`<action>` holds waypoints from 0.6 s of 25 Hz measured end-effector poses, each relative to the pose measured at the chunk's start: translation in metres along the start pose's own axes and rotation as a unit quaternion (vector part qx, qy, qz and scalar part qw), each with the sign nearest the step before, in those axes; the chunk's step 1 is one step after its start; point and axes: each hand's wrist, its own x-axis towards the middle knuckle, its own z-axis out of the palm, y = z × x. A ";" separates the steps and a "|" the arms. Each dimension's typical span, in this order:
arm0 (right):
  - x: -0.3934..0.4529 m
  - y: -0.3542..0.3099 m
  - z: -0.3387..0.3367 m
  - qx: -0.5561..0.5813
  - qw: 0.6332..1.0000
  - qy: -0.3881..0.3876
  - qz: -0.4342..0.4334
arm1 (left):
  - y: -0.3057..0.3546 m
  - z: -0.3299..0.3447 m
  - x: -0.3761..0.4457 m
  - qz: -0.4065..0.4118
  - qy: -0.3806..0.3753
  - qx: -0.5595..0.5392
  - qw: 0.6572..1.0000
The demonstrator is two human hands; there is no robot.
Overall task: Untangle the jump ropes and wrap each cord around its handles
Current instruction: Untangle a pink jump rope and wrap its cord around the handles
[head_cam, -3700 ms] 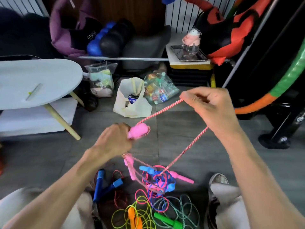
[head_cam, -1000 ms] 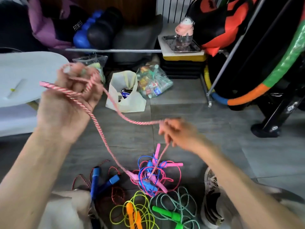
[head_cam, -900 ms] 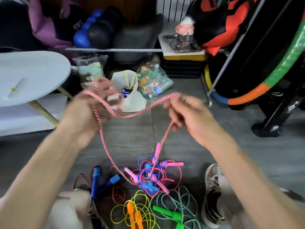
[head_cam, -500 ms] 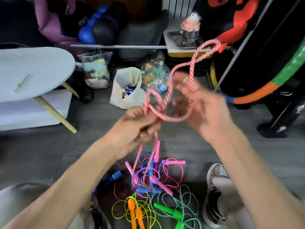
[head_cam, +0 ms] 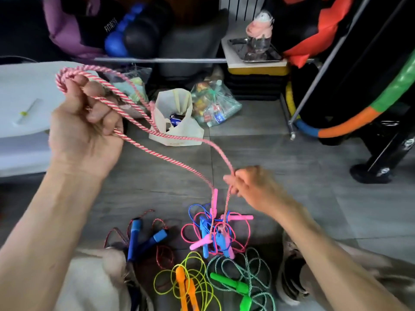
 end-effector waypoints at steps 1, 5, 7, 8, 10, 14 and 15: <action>0.000 -0.011 -0.015 0.102 0.994 0.037 -0.005 | -0.003 0.001 -0.002 -0.001 0.021 0.085 0.996; -0.004 -0.055 -0.065 0.578 0.814 0.005 -0.062 | -0.051 0.016 -0.022 -0.083 0.046 0.458 0.884; -0.004 -0.071 -0.083 0.691 0.711 -0.025 -0.127 | -0.089 0.019 -0.039 -0.182 -0.077 0.602 0.774; -0.004 -0.077 -0.091 0.731 0.665 -0.033 -0.149 | -0.107 0.015 -0.047 -0.212 -0.148 0.658 0.707; -0.004 -0.078 -0.108 0.782 0.594 -0.043 -0.187 | -0.128 0.009 -0.057 -0.222 -0.205 0.724 0.620; -0.006 -0.041 -0.100 0.738 0.653 -0.060 -0.159 | -0.127 0.015 -0.044 -0.178 -0.049 0.571 0.800; -0.005 -0.031 -0.083 0.697 0.703 -0.079 -0.114 | -0.122 0.019 -0.038 -0.168 -0.005 0.489 0.856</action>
